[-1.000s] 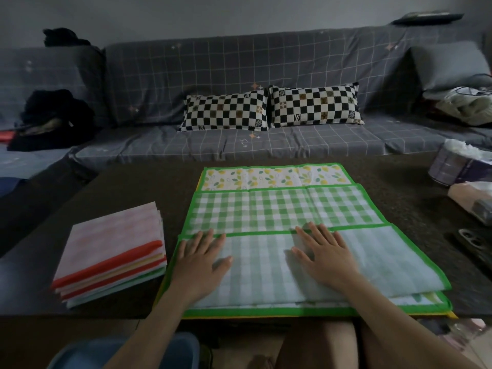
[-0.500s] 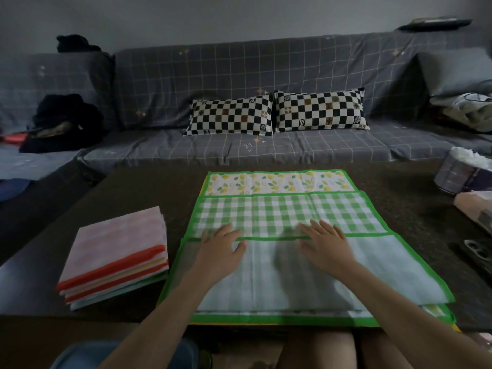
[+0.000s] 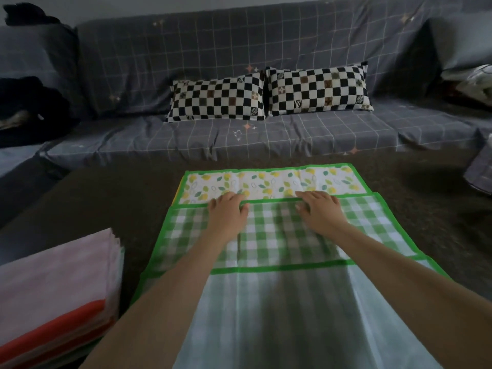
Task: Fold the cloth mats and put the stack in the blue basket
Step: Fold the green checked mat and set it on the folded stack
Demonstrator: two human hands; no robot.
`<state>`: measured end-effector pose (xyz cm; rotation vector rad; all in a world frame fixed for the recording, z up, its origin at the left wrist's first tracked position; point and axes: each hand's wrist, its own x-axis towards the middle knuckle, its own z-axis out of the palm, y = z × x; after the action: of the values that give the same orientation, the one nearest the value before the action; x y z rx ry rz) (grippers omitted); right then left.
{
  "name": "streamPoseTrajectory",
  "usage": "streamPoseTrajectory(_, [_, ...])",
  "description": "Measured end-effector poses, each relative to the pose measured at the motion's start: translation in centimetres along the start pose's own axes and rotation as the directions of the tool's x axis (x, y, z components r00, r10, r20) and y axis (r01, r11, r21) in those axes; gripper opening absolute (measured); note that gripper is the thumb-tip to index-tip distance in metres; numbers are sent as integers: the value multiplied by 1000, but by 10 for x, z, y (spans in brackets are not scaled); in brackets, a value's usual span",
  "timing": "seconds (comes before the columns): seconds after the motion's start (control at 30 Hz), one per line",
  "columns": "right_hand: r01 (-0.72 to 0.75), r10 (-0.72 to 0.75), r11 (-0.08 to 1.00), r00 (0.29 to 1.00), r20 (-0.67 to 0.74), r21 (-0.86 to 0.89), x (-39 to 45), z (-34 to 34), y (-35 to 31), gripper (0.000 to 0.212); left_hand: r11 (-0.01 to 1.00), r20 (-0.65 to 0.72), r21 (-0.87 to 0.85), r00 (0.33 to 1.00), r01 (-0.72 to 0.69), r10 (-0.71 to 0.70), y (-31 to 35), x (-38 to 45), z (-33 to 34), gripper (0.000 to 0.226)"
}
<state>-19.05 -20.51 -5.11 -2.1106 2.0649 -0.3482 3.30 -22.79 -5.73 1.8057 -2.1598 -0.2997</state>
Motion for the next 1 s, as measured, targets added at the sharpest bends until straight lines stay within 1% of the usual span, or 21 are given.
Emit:
streamPoseTrajectory(0.07, [-19,20,1000,999,-49,21,11,3,2,41,1000,-25,5,1000,9,-9,-5,11,4,40])
streamPoseTrajectory(0.17, [-51,58,997,991,-117,60,21,5,5,26,1000,-68,11,998,3,-2,-6,18,6,34])
streamPoseTrajectory(0.23, [-66,78,994,988,-134,92,23,5,5,21,1000,-87,-5,996,-10,10,-6,18,6,28])
streamPoseTrajectory(0.3, [-84,98,990,987,-131,109,25,4,5,20,999,-99,-36,995,-14,10,-6,17,6,24])
streamPoseTrajectory(0.4, [-90,117,981,981,-155,172,24,-1,3,18,992,-104,-128,995,-21,8,-5,17,3,16])
streamPoseTrajectory(0.47, [-51,97,974,975,-201,220,20,-7,2,13,976,-132,-211,991,-53,25,-1,14,-5,11])
streamPoseTrajectory(0.53, [0,68,965,966,-251,262,12,-19,0,7,952,-173,-288,983,-106,57,4,10,-18,12])
streamPoseTrajectory(0.63, [45,54,958,941,-335,282,-3,-47,-1,5,917,-222,-375,974,-138,56,16,-1,-48,12])
streamPoseTrajectory(0.67, [52,47,961,938,-344,271,-9,-58,-2,9,915,-225,-379,973,-140,56,20,-6,-59,12])
streamPoseTrajectory(0.77, [94,-21,974,942,-336,204,-32,-87,-3,18,934,-208,-315,972,-170,107,31,-28,-93,13])
streamPoseTrajectory(0.9, [182,-109,970,921,-374,163,-71,-114,-6,17,945,-201,-252,967,-207,158,44,-66,-127,11])
streamPoseTrajectory(1.0, [226,-168,969,901,-401,102,-105,-125,-11,15,958,-186,-208,969,-199,161,51,-101,-143,12])
